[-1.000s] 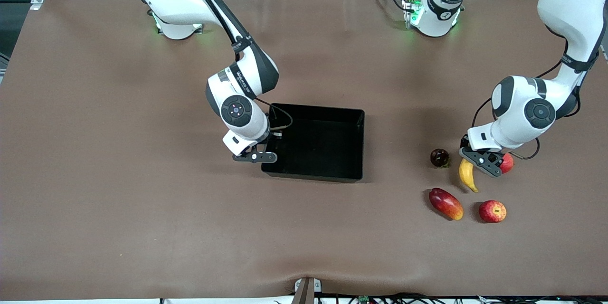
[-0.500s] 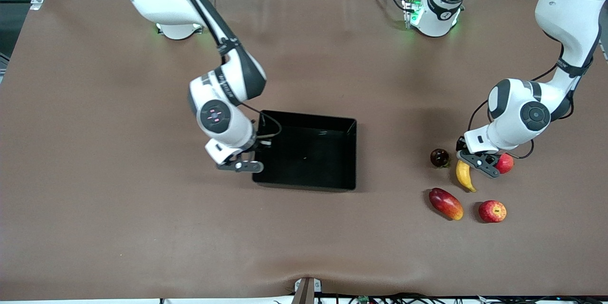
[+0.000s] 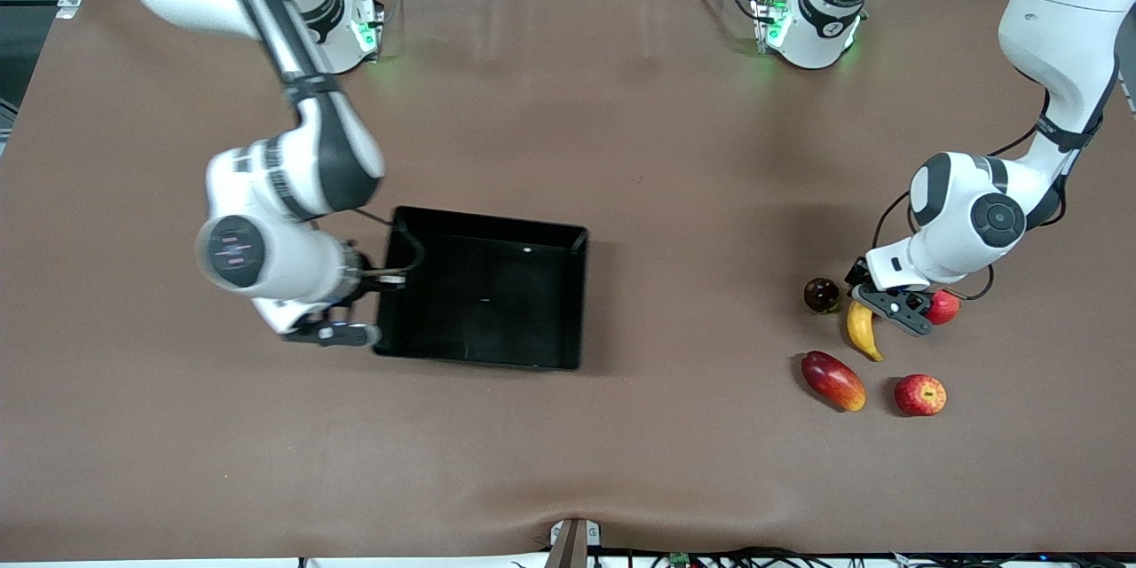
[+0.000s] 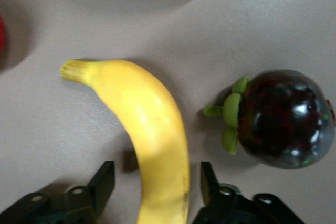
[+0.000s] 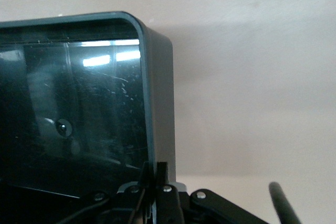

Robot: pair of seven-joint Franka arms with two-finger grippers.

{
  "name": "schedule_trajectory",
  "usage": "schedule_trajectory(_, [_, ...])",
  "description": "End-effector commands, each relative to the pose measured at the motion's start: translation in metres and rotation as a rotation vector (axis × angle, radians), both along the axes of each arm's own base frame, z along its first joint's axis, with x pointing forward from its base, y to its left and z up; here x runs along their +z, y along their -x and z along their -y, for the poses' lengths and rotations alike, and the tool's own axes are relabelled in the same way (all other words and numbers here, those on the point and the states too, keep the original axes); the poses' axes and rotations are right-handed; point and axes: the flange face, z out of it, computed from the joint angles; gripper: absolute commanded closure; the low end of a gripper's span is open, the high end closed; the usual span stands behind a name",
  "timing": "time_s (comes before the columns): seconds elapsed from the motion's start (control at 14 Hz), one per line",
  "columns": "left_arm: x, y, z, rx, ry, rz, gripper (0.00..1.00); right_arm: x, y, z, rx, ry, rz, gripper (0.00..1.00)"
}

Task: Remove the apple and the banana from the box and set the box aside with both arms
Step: 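Slide the black tray away from the fruit with the right gripper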

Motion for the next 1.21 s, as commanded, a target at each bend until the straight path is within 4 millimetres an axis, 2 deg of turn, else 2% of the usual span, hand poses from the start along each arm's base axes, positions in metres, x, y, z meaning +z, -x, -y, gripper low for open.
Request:
schedule_trajectory(0.0, [0.030,-0.004,-0.005,-0.003,-0.015,0.042,0.00,0.014,-0.006,0.071,0.022,-0.029,-0.012,1.00])
schedule_trajectory(0.14, [0.055,-0.007,0.000,-0.020,-0.040,0.037,0.00,0.013,-0.009,0.115,0.024,-0.038,-0.011,1.00])
schedule_trajectory(0.29, [0.091,-0.015,0.011,-0.040,-0.064,0.032,0.00,0.007,-0.010,0.166,0.030,-0.037,-0.013,1.00])
schedule_trajectory(0.43, [0.132,-0.024,0.023,-0.027,-0.072,-0.004,0.00,0.002,-0.009,0.221,0.032,-0.021,-0.009,1.00])
schedule_trajectory(0.57, [0.174,-0.031,0.023,0.051,-0.012,-0.055,0.00,-0.007,-0.004,0.268,0.015,-0.028,0.000,1.00])
schedule_trajectory(0.79, [0.228,-0.041,0.026,0.107,0.017,-0.091,0.00,-0.046,0.017,0.350,0.013,-0.044,0.038,1.00])
schedule_trajectory(1.0, [0.269,-0.042,0.046,0.228,0.020,-0.126,0.00,-0.090,0.040,0.390,0.010,-0.039,0.073,1.00])
schedule_trajectory(1.14, [0.293,-0.039,0.071,0.365,0.026,-0.141,0.00,-0.110,0.045,0.395,0.025,-0.038,0.079,1.00])
